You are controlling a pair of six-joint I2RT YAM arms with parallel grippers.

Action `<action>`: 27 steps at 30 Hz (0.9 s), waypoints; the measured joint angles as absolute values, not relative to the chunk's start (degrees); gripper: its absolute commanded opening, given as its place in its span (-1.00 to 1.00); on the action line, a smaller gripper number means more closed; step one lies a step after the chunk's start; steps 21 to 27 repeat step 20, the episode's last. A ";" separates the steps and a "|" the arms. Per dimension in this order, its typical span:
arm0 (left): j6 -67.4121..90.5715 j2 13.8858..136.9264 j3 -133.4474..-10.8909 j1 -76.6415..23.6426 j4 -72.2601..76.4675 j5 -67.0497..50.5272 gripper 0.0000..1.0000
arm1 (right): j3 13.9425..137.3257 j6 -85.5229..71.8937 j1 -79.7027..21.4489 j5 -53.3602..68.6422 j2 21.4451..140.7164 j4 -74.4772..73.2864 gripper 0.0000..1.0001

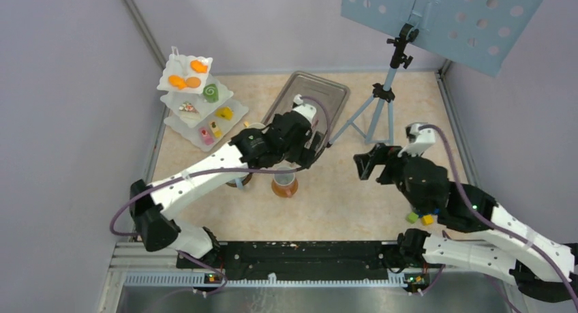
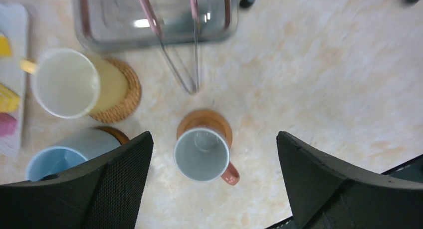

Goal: Serve the afternoon tea

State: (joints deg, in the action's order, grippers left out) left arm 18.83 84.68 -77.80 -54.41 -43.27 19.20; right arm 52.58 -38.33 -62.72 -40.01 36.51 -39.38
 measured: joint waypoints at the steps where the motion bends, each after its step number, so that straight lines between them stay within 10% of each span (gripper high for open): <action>1: 18.11 83.40 -80.25 -54.41 -43.55 19.75 0.98 | 55.57 -36.84 -62.72 -41.12 36.51 -40.69 0.91; 27: 1.06 39.16 -85.30 -54.37 -20.80 14.35 0.98 | 79.48 -16.84 -62.72 -42.26 30.81 -38.00 0.93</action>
